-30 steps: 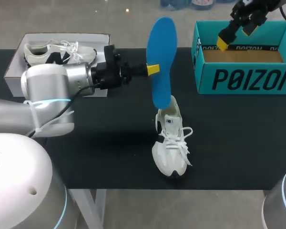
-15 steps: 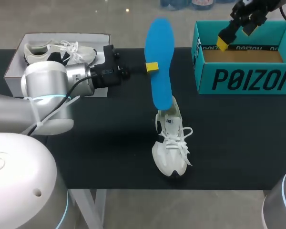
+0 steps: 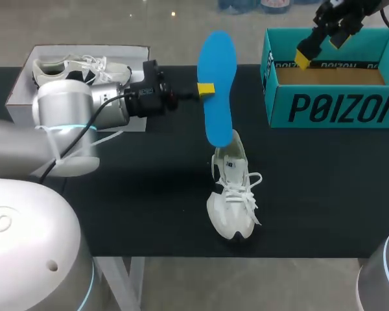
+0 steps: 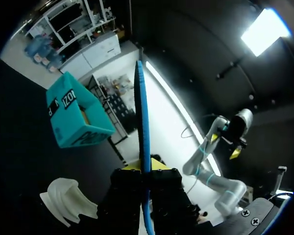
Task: Take the shoe out of the shoebox, open the shoe tongue, remove and reinsert the insole, then place the shoe into the shoebox
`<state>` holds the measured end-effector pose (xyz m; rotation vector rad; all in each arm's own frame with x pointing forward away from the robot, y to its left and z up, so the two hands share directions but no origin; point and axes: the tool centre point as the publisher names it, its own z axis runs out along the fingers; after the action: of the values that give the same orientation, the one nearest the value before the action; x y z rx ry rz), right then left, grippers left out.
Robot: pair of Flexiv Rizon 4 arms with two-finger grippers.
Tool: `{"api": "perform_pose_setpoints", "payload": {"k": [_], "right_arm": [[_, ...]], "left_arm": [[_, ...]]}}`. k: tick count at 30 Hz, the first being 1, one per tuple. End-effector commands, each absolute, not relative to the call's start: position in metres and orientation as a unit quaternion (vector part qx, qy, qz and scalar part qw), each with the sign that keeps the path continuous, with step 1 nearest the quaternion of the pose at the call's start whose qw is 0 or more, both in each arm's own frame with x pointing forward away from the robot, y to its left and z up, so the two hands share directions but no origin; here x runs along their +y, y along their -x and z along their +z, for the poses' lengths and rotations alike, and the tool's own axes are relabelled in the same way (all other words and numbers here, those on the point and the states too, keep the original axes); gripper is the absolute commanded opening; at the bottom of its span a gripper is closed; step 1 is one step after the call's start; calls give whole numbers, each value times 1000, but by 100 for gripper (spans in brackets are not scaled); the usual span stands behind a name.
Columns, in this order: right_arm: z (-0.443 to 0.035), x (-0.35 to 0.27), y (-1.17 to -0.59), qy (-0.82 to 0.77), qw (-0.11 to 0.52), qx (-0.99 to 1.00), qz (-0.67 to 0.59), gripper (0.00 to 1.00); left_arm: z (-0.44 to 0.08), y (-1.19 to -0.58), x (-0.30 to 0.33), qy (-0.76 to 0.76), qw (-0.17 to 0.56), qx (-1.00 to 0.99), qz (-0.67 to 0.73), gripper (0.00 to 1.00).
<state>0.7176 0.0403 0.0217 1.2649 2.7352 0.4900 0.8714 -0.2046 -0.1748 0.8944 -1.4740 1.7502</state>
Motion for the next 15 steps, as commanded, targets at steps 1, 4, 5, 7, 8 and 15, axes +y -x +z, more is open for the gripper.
{"api": "perform_pose_setpoints", "payload": {"k": [1, 4, 5, 7, 8, 15], "right_arm": [[22, 41, -719, -415, 43, 895, 158, 100], [22, 41, -719, -415, 43, 895, 158, 100], [22, 41, -719, -415, 43, 895, 158, 100], [22, 41, -719, -415, 43, 895, 158, 100], [22, 41, -719, -415, 43, 895, 158, 100], [22, 41, -719, -415, 43, 895, 158, 100]], "left_arm": [[-177, -880, -206, -342, 350, -561, 668, 0], [-179, -887, -209, -347, 348, -562, 666, 0], [-179, -889, -210, -350, 348, -559, 666, 0], [-180, -892, -212, -355, 353, -558, 662, 0], [-181, -893, -214, -356, 350, -558, 663, 0], [-182, -897, -216, -363, 351, -555, 661, 0]]}}
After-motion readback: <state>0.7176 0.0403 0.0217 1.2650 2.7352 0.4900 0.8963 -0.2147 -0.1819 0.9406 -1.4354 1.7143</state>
